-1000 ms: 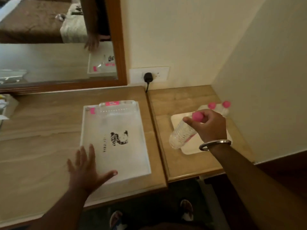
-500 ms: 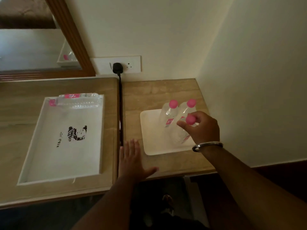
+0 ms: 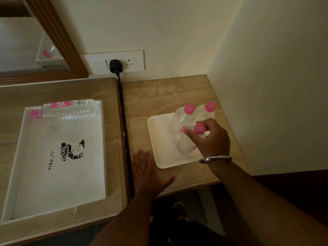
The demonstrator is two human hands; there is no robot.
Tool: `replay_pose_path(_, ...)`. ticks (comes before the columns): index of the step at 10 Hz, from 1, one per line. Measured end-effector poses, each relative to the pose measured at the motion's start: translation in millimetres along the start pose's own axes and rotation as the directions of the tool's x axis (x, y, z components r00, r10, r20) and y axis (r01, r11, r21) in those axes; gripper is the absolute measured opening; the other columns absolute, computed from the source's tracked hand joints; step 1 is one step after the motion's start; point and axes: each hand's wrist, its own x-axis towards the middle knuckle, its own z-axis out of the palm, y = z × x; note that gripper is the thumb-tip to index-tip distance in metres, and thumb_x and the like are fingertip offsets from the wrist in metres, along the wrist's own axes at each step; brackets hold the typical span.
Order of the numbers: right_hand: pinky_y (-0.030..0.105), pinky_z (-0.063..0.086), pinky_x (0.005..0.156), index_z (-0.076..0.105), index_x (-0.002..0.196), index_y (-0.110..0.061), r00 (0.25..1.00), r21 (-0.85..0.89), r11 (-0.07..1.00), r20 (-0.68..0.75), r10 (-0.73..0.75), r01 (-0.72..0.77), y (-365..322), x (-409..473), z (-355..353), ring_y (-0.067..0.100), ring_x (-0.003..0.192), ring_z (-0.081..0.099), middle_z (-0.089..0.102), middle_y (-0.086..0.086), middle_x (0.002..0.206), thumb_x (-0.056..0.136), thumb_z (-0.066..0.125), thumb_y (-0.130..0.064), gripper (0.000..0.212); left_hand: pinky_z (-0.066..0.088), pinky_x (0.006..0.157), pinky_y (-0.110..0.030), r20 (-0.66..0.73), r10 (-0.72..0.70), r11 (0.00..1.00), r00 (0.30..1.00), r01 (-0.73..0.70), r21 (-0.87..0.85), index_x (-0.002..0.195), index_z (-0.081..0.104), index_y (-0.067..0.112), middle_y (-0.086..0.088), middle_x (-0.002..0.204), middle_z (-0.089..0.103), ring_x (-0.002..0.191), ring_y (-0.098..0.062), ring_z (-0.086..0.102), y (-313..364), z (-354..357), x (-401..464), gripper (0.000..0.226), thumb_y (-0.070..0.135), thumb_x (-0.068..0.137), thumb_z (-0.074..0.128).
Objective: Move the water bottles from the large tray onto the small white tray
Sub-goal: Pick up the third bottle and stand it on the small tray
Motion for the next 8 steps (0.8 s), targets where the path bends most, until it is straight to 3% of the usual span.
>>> replay_pose_path(2,0.033,0.051,0.062,0.056,0.084,-0.017,1.0,0.014,1.0,0.002,-0.007,0.007,4,-1,-3,0.018,0.07,0.057,0.059,-0.003,0.076,0.066,0.078,-0.053,0.046,0.002,0.121,-0.059,0.023,-0.008,1.0,1.0,0.007,0.022,0.155,0.002,0.004,-0.024,0.162,-0.01,0.148,-0.039,-0.019,-1,1,0,0.143,0.098,0.055,0.042)
replay_pose_path(6,0.027,0.039,0.061,0.059,0.08,-0.016,0.992,-0.039,0.996,0.1,-0.077,0.082,13,15,-12,0.017,0.07,0.05,0.054,-0.005,0.073,0.065,0.078,-0.056,0.047,-0.003,0.121,-0.056,0.037,-0.031,0.997,0.999,0.028,0.078,0.155,0.002,0.002,-0.022,0.16,-0.017,0.147,-0.038,-0.022,1,1,-1,0.144,0.093,0.057,0.059)
replay_pose_path(8,0.029,0.046,0.068,0.061,0.093,-0.015,0.976,0.062,0.992,0.179,-0.121,0.112,12,14,-15,0.017,0.083,0.056,0.065,0.002,0.091,0.061,0.075,-0.062,0.058,-0.013,0.12,-0.051,0.128,-0.098,0.986,0.987,0.079,0.146,0.153,-0.015,0.006,-0.019,0.155,-0.032,0.142,-0.036,-0.034,6,-6,1,0.147,0.098,0.057,0.05)
